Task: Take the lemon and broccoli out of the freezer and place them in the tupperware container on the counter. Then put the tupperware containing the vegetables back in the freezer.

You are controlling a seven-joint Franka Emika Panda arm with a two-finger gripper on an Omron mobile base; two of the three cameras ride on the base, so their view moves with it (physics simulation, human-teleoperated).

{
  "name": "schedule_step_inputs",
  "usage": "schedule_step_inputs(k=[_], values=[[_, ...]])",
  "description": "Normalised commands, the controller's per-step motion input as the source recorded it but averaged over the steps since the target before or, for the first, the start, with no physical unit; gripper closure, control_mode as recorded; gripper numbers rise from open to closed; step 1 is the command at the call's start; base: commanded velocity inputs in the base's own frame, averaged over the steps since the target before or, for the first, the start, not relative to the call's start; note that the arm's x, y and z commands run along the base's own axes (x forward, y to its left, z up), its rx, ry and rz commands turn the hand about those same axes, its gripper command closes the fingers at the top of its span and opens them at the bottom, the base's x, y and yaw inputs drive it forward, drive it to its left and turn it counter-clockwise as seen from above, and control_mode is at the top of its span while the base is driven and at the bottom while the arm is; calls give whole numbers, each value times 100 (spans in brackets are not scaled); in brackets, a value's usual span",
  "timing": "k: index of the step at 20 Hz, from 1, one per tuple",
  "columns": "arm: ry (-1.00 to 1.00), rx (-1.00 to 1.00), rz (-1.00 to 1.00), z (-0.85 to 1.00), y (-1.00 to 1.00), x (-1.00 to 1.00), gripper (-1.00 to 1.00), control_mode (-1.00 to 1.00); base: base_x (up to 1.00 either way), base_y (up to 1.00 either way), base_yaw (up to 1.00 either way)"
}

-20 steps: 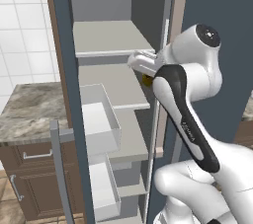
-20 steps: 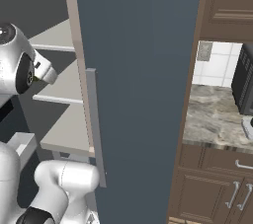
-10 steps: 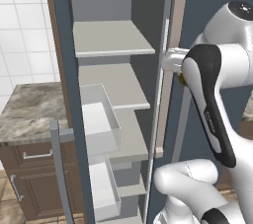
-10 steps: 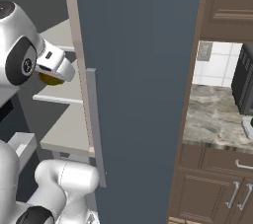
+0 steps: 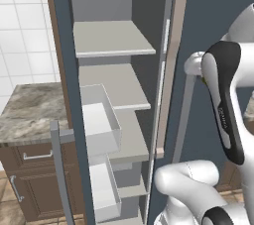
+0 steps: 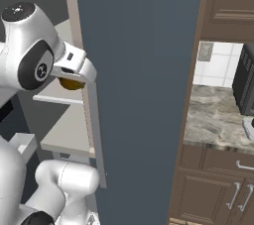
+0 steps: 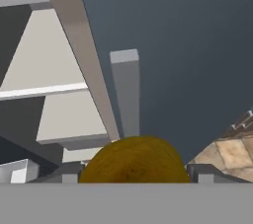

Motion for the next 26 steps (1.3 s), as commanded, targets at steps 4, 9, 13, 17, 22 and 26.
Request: schedule_step_inputs(k=[4,9,13,17,22,26], values=[[0,0,4,-21,-14,-2,100,-100,0,0,0],[0,0,1,-36,-3,-3,100,-100,0,0,0],[-1,0,0,-11,-8,-13,100,100,-24,-18,0],[0,0,0,0,0,0,100,100,-33,-85,0],[0,0,0,0,0,0,100,100,-1,-100,0],[0,0,0,0,0,0,100,100,1,-100,0]])
